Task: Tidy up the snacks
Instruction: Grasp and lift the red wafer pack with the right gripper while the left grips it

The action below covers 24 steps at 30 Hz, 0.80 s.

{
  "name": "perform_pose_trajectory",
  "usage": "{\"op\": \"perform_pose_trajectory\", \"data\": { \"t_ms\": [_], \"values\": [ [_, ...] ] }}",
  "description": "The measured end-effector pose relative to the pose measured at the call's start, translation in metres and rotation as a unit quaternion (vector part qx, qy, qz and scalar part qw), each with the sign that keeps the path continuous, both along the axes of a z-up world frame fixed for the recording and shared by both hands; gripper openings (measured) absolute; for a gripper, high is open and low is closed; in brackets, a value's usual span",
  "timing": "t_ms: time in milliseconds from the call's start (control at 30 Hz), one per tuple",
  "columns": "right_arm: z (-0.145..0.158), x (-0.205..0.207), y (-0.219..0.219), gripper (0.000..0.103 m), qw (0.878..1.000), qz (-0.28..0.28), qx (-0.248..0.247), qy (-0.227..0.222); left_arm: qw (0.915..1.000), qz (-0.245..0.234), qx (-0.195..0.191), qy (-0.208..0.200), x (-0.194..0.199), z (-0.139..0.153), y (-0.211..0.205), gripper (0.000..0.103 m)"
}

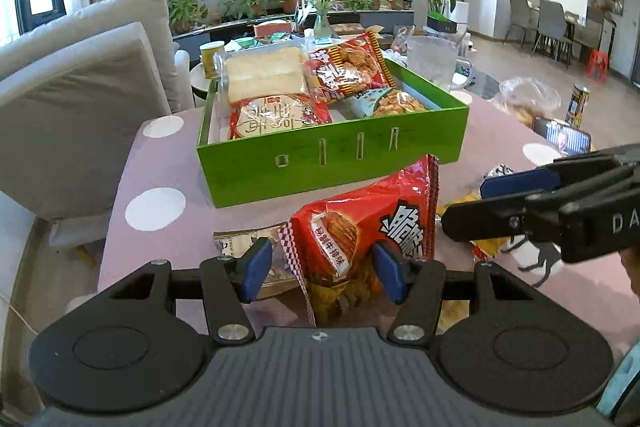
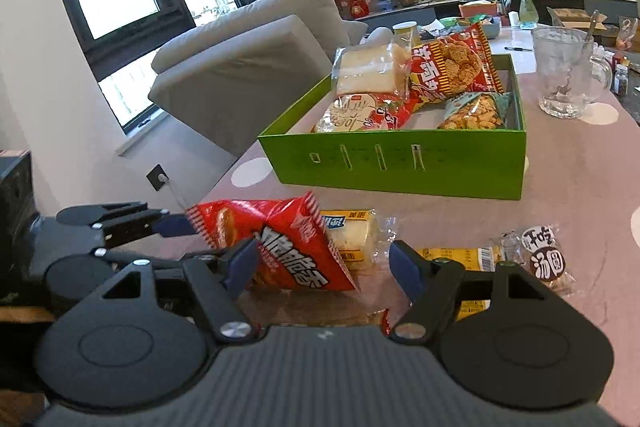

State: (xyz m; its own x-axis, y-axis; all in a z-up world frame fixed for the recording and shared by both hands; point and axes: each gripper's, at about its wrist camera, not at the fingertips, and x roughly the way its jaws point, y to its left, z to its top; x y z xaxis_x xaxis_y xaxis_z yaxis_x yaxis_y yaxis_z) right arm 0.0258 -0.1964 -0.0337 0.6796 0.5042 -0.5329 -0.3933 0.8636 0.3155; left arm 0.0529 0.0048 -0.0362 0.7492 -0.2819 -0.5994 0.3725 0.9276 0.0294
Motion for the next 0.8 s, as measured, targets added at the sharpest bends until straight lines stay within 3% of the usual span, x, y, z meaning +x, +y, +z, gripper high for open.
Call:
{"op": "perform_pose_trajectory", "data": {
  "t_ms": [400, 500, 600, 800],
  "values": [
    [-0.005, 0.024, 0.024, 0.056, 1.000, 0.029, -0.011, 0.004, 0.9997, 0.004, -0.007, 0.023, 0.007, -0.012, 0.001, 0.053],
    [-0.006, 0.028, 0.031, 0.055, 0.999, 0.040, -0.015, 0.008, 0.9995, -0.004, -0.011, 0.030, 0.008, -0.013, -0.002, 0.041],
    [-0.006, 0.025, 0.037, 0.047, 0.998, 0.045, -0.034, 0.005, 0.9997, -0.007, 0.011, 0.019, 0.002, -0.010, -0.009, 0.040],
    [0.005, 0.015, 0.040, 0.045, 0.998, 0.048, -0.043, -0.021, 0.9998, -0.011, 0.014, -0.009, -0.007, 0.006, -0.012, 0.040]
  ]
}}
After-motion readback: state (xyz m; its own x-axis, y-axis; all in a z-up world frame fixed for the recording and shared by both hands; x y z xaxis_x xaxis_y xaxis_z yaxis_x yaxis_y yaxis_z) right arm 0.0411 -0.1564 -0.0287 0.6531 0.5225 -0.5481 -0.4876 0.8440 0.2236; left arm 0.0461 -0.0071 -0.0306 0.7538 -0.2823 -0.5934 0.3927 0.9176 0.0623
